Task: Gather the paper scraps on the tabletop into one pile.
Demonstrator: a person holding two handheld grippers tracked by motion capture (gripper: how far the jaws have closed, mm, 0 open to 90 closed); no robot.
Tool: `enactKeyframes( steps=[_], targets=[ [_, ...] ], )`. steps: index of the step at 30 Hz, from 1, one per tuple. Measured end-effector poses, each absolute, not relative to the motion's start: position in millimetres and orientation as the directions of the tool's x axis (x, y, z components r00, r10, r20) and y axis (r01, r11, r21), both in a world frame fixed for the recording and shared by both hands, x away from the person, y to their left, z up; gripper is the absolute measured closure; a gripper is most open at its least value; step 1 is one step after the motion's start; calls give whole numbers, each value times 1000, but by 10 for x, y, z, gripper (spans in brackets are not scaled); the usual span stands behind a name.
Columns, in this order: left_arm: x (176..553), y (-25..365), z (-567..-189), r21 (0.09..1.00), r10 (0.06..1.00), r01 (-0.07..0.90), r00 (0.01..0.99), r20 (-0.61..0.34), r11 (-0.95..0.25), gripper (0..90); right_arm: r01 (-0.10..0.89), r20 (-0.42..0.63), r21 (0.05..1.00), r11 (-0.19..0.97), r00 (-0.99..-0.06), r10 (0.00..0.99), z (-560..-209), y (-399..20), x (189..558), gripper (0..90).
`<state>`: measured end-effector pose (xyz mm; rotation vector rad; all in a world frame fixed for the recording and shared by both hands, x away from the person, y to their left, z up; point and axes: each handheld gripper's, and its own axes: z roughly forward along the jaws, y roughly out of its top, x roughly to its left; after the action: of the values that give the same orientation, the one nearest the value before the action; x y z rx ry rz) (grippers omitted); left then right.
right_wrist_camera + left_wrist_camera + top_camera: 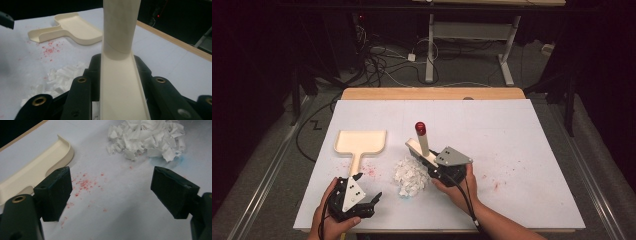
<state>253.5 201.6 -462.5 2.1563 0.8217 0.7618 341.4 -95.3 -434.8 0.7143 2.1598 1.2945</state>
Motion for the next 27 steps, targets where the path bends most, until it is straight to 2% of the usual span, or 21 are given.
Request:
enactKeyframes(
  steps=[11, 20, 24, 27],
  targets=[
    [2533, 2003, -4626, 760, 732, 326, 623, 275, -562, 166, 166, -158, 906, 390, -722, 674, -4011, -1664, 3327, 680],
    [2541, 1979, -4634, 753, 729, 330, 626, 276, -569, 166, 278, -72, 866, 416, -754, 653, -3839, -2514, 3088, 679],
    [2544, 1963, -4634, 751, 727, 331, 629, 275, -571, 167, 324, -20, 836, 444, -789, 614, -3812, -2713, 2966, 679],
    [2554, 1961, -4633, 752, 729, 334, 628, 272, -569, 166, 383, 45, 769, 511, -831, 555, -3843, -2772, 2942, 679]
  ],
)
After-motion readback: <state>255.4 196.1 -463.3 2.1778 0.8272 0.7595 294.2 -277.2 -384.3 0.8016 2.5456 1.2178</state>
